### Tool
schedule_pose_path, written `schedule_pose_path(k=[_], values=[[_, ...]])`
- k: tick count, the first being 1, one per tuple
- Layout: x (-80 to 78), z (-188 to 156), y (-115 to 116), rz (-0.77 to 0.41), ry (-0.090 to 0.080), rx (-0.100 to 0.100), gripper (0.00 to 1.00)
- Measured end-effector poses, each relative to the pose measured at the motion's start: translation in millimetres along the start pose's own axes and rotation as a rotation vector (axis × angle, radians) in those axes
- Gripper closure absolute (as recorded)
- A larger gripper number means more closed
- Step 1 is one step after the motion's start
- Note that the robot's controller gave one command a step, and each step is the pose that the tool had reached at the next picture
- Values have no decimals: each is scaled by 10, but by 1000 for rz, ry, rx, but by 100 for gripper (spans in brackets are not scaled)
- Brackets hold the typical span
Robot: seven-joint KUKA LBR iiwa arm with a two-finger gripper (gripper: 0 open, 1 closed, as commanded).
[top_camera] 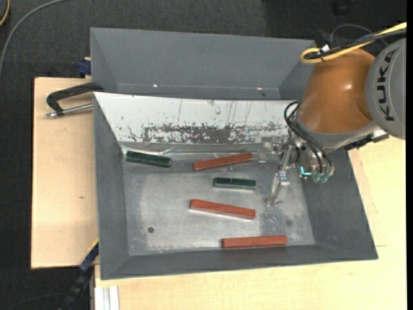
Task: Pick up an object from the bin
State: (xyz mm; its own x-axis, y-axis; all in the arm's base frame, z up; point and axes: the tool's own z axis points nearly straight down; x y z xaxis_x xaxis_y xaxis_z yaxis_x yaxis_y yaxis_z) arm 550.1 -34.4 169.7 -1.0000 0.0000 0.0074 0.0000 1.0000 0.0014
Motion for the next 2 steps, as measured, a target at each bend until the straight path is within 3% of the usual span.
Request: schedule_pose_path(k=[1,2], values=[[92,995,192,62,-1,-1,0],[200,982,391,131,-8,0,0]])
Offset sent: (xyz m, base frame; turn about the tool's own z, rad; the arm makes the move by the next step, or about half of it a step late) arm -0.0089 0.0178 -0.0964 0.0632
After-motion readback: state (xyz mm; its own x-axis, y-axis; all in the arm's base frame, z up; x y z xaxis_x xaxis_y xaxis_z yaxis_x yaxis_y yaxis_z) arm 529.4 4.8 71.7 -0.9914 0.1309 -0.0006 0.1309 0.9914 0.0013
